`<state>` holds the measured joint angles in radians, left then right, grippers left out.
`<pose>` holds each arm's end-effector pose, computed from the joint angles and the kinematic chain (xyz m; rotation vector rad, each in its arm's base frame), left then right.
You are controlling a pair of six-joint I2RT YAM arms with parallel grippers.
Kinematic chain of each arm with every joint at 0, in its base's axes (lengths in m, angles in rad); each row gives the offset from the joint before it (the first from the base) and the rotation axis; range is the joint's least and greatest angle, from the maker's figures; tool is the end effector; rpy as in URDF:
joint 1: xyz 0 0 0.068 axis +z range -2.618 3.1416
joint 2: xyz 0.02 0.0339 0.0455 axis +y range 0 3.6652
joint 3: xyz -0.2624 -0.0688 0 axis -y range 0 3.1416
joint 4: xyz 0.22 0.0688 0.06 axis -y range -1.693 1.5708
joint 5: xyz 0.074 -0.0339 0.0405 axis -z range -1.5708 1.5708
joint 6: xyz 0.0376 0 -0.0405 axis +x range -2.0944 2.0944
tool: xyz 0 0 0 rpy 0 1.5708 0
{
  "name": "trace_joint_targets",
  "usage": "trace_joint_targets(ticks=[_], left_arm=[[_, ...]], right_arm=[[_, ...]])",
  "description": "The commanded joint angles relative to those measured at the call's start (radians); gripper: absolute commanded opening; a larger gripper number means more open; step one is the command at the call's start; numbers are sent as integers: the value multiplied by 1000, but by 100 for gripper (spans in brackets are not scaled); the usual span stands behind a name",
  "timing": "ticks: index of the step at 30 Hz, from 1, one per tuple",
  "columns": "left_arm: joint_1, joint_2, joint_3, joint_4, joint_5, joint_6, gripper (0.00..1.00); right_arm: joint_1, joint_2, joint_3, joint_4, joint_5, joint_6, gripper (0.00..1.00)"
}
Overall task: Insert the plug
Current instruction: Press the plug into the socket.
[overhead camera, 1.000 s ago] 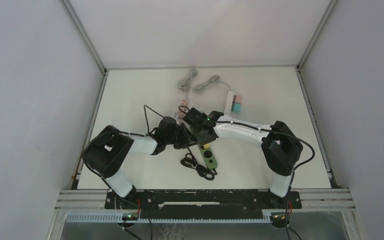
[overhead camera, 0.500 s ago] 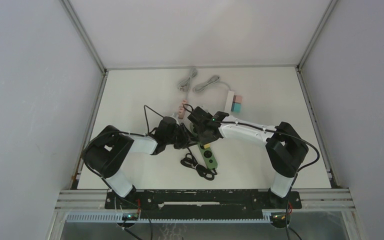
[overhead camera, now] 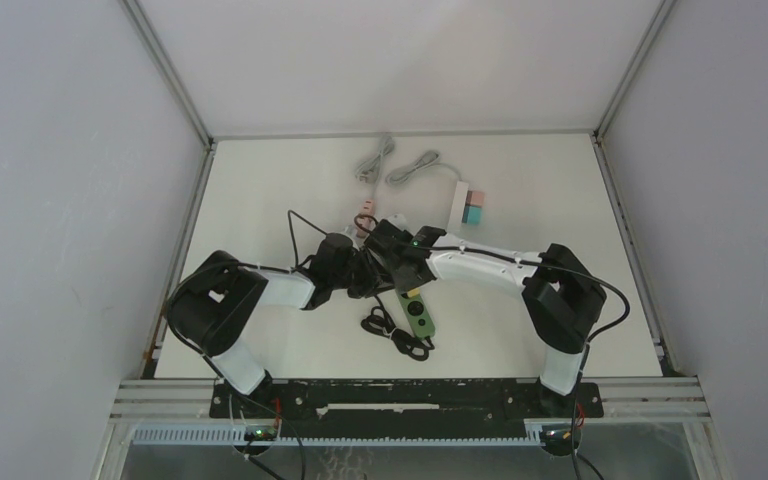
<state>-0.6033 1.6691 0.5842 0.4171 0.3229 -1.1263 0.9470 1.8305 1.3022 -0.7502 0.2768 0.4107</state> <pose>0.2301 -0.1730 0.1402 -0.4600 2.4900 -1.1982 0.2066 0.2695 0.2025 -0.6723 2.6590 -0.0438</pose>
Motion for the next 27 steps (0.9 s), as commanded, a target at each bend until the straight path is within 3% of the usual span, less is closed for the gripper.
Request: trace_joint_targets(ticks=[1, 14, 22, 23, 27], left_arm=[[-10, 1, 2, -17, 5, 7, 32], [-13, -12, -4, -17, 1, 7, 32], [-16, -14, -6, -17, -3, 7, 32], [-16, -13, -7, -17, -5, 7, 32], [-17, -10, -6, -17, -9, 5, 32]], right_arm=[[26, 171, -84, -13, -86, 20, 0], [27, 194, -20, -59, -10, 31, 0], [36, 111, -11, -49, -8, 33, 0], [38, 93, -6, -47, -9, 33, 2], [38, 34, 22, -50, -7, 35, 26]])
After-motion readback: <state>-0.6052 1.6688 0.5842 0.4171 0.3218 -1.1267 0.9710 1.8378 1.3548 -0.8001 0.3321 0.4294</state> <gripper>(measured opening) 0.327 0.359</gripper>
